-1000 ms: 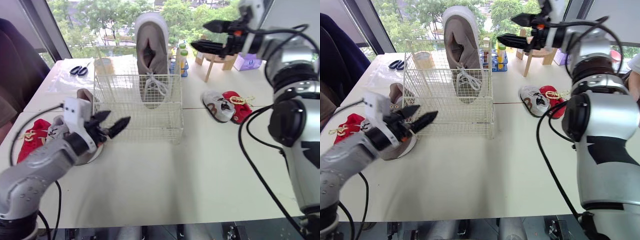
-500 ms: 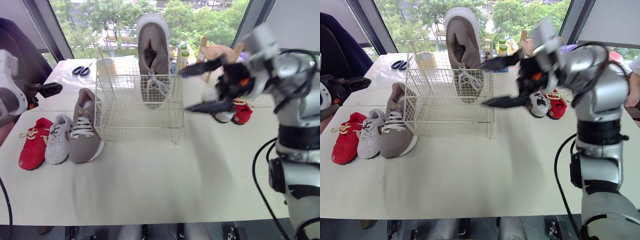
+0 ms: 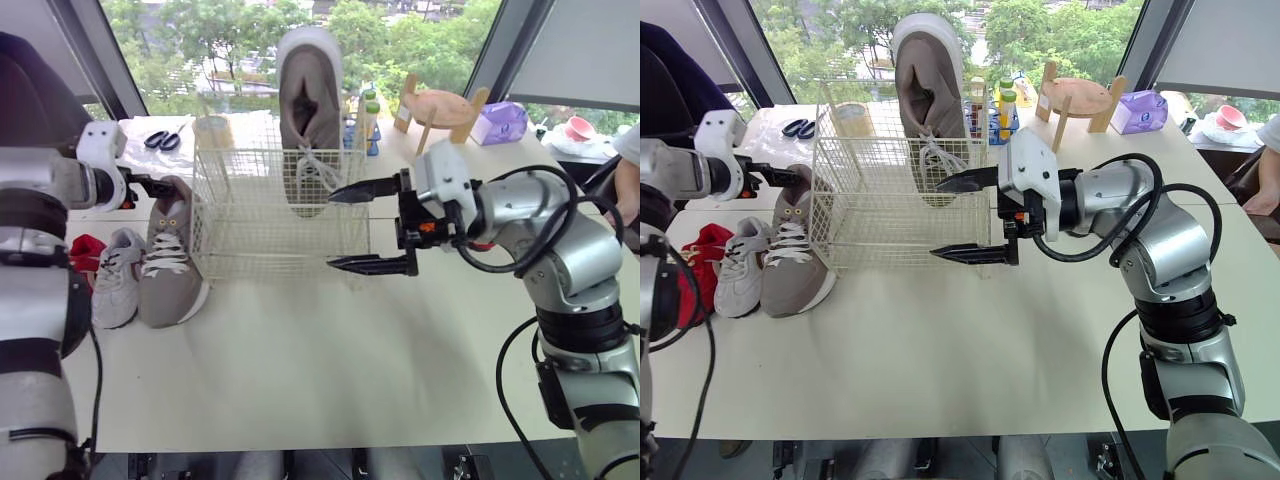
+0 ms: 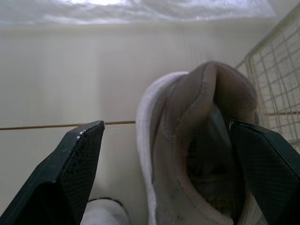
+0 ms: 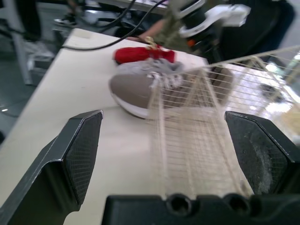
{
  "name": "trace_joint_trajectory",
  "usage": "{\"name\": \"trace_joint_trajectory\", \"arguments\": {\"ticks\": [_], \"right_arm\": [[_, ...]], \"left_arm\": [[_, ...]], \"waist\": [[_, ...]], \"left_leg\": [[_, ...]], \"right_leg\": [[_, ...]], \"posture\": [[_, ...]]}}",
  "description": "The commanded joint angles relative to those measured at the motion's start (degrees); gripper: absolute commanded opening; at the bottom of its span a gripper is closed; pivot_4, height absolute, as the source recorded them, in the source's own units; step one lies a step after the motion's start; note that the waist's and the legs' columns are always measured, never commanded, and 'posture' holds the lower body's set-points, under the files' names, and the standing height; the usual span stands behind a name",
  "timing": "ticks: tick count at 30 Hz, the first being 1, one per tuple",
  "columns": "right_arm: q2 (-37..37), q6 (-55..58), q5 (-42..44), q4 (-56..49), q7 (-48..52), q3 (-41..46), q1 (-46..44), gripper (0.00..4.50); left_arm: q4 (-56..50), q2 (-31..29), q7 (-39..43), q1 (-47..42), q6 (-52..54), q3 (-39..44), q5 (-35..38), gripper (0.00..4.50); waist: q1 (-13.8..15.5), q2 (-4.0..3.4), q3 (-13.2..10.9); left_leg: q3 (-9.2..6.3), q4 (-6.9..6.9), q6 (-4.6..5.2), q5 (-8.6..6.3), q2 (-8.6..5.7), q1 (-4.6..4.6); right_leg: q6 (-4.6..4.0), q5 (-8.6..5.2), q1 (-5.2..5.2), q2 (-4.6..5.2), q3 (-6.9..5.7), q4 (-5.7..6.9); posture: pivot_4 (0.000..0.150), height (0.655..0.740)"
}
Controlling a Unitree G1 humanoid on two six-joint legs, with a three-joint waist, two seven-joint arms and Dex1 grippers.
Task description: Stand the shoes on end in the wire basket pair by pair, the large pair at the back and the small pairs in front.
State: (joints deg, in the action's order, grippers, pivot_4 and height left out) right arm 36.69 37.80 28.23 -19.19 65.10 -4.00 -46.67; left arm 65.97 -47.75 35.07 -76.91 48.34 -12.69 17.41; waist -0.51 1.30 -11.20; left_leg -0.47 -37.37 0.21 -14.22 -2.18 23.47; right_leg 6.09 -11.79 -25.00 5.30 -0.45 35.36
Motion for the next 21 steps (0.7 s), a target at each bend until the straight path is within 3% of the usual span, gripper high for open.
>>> {"name": "trace_joint_trajectory", "arguments": {"ticks": [1, 4, 7, 9, 13, 14, 15, 21], "right_arm": [[0.86, -0.39, 0.37, -2.75, -2.43, 1.46, 0.44, 4.50], [0.61, 0.12, 1.01, -3.13, -4.43, 1.80, 0.84, 4.50], [-0.11, -0.04, 1.79, -2.56, -5.75, 2.05, 0.45, 4.50], [-0.63, -1.18, 1.30, -1.03, -6.28, 1.64, -0.60, 4.50], [0.00, -4.24, -1.63, 2.22, -6.07, 0.18, -2.35, 4.50], [0.14, -4.51, -1.82, 2.58, -5.93, 0.13, -2.56, 4.50], [0.28, -4.58, -1.81, 2.68, -5.84, 0.22, -2.64, 4.50], [1.53, -2.41, 0.36, 0.99, -6.84, 2.70, -1.04, 4.50]], "left_arm": [[3.61, 0.25, 2.32, -2.53, -3.60, 0.24, -5.85, 4.39], [5.84, 2.05, 3.50, -1.84, -4.93, 0.12, -9.63, 4.39], [7.64, 4.21, 4.01, -0.40, -7.13, 1.06, -12.26, 3.59], [8.65, 5.46, 2.75, 0.51, -8.46, 2.91, -12.56, 2.74], [9.80, 7.03, -0.33, 1.38, -11.28, 6.77, -13.20, 0.62], [9.93, 7.11, -1.04, 1.24, -11.55, 7.67, -13.24, 0.29], [9.95, 6.97, -1.53, 0.94, -11.74, 8.36, -13.49, 0.12], [7.29, 1.82, -4.00, -7.22, -10.83, 14.79, -12.29, 0.12]], "waist": [[-0.22, 0.00, 0.00], [-0.18, 0.00, 0.00], [-0.14, 0.01, 0.00], [-0.14, 0.01, 0.00], [-0.19, 0.01, 0.00], [-0.17, 0.00, 0.01], [-0.16, 0.00, 0.01], [-0.14, 0.10, -0.05]], "left_leg": [[0.00, 0.00, 0.02, -0.01, 0.01, 0.00], [0.01, -0.01, 0.05, -0.03, 0.02, 0.01], [-0.01, -0.04, 0.06, -0.03, 0.04, 0.01], [-0.03, -0.05, 0.08, -0.04, 0.06, 0.00], [-0.05, -0.08, 0.15, -0.08, 0.05, 0.00], [-0.04, -0.08, 0.16, -0.09, 0.04, -0.01], [-0.03, -0.08, 0.17, -0.09, 0.04, -0.01], [-0.04, -0.15, 0.17, -0.09, 0.03, 0.04]], "right_leg": [[0.00, 0.00, -0.01, 0.01, 0.00, 0.00], [0.01, 0.01, -0.02, 0.04, 0.00, 0.01], [0.03, 0.01, -0.01, 0.07, 0.00, 0.02], [0.05, 0.02, 0.00, 0.12, 0.01, 0.02], [0.13, 0.07, -0.02, 0.20, 0.03, 0.03], [0.13, 0.07, -0.02, 0.20, 0.03, 0.03], [0.13, 0.07, -0.02, 0.20, 0.02, 0.04], [0.18, 0.10, -0.03, 0.20, 0.02, 0.05]], "posture": [[0.150, 0.7400], [0.150, 0.7400], [0.150, 0.7400], [0.150, 0.7400], [0.150, 0.7400], [0.150, 0.7400], [0.150, 0.7400], [0.150, 0.7400]]}}
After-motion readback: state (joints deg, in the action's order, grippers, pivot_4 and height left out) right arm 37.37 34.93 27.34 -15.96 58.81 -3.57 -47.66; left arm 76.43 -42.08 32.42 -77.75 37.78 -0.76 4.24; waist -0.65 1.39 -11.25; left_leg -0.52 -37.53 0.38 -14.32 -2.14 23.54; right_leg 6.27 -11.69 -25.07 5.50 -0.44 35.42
